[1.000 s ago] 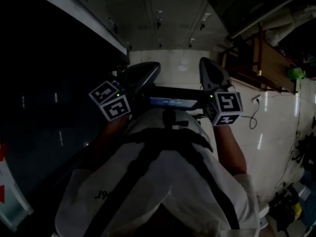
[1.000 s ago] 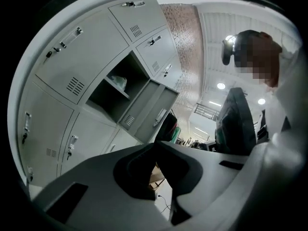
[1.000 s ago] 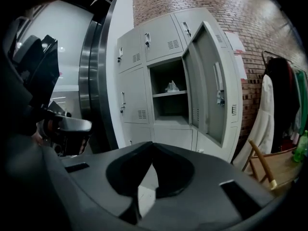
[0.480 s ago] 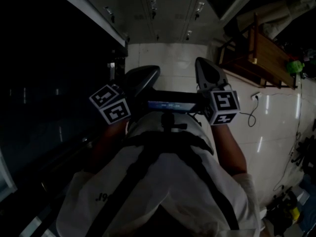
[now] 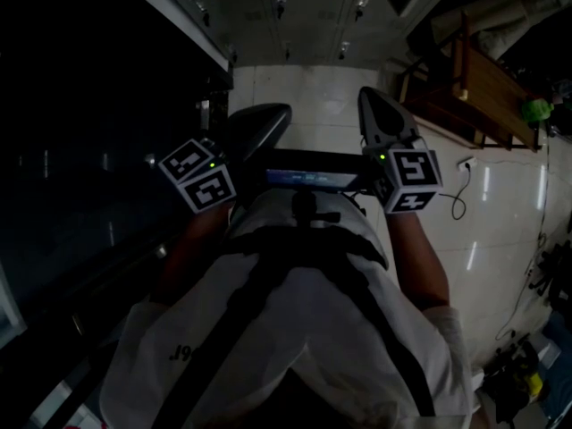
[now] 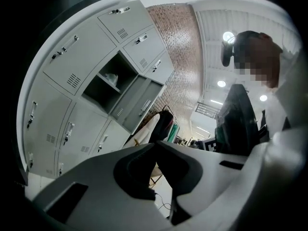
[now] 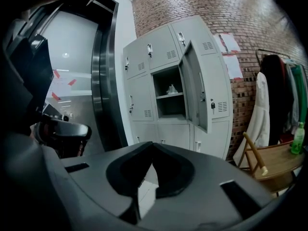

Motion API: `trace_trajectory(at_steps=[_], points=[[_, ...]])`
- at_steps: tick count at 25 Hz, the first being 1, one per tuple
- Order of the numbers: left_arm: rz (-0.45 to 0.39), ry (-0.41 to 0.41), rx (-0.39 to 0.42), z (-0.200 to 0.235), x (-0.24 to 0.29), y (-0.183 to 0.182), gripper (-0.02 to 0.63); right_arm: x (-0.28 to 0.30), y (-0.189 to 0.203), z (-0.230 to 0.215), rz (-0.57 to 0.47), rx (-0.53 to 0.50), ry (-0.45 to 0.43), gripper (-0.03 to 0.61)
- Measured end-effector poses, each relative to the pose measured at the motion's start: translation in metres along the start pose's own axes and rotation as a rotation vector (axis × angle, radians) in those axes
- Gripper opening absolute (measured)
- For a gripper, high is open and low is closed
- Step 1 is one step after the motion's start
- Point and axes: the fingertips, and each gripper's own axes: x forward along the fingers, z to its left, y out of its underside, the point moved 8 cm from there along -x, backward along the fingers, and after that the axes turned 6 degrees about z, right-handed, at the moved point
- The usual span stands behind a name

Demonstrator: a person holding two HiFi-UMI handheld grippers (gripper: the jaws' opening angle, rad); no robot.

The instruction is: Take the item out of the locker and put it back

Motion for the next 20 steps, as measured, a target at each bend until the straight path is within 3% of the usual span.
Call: trace_trajectory(at_steps=[20], points=[[0.021,0.042,-0.019,0.038,-0.062,-0.018,0.002,0.021,-0.008,0.06,0.015,0.021,0.052,0.0]])
